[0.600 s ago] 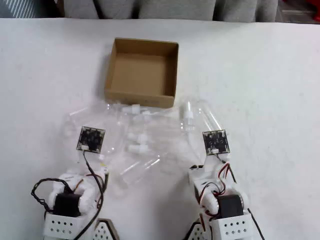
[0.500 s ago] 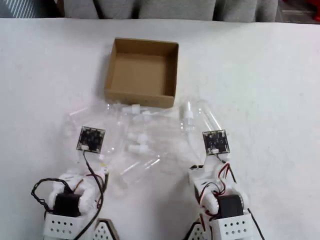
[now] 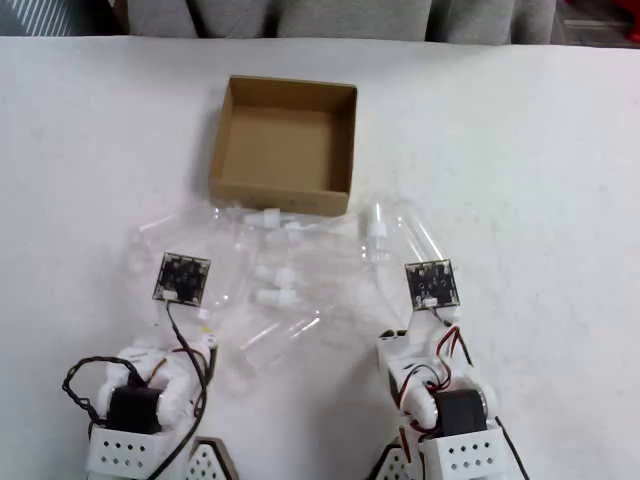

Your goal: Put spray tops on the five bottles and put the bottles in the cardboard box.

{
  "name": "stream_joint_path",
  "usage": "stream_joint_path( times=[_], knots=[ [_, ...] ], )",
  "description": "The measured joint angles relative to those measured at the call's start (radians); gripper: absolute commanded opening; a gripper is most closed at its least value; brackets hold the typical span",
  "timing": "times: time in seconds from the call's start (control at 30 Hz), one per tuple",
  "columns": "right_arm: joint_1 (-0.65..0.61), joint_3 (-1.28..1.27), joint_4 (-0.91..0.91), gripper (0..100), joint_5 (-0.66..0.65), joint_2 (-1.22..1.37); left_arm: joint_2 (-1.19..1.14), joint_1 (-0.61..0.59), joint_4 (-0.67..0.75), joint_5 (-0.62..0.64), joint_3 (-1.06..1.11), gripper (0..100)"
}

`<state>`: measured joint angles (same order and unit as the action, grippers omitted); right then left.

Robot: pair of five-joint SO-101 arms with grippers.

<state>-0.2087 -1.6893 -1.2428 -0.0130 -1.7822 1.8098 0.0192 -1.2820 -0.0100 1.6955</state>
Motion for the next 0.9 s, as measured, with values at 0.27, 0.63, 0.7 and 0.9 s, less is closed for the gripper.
stream_joint_path(
  times=[0.27,0.63,0.7,0.9],
  knots=[
    [0.000,0.000,0.000,1.5,0.000,0.000,0.000,0.000,0.000,0.000,0.000,2],
    [0.000,0.000,0.000,1.5,0.000,0.000,0.000,0.000,0.000,0.000,0.000,2],
    [0.000,0.000,0.000,1.5,0.000,0.000,0.000,0.000,0.000,0.000,0.000,2],
    [-0.012,0.000,0.000,1.5,0.000,0.000,0.000,0.000,0.000,0.000,0.000,2]
  ],
)
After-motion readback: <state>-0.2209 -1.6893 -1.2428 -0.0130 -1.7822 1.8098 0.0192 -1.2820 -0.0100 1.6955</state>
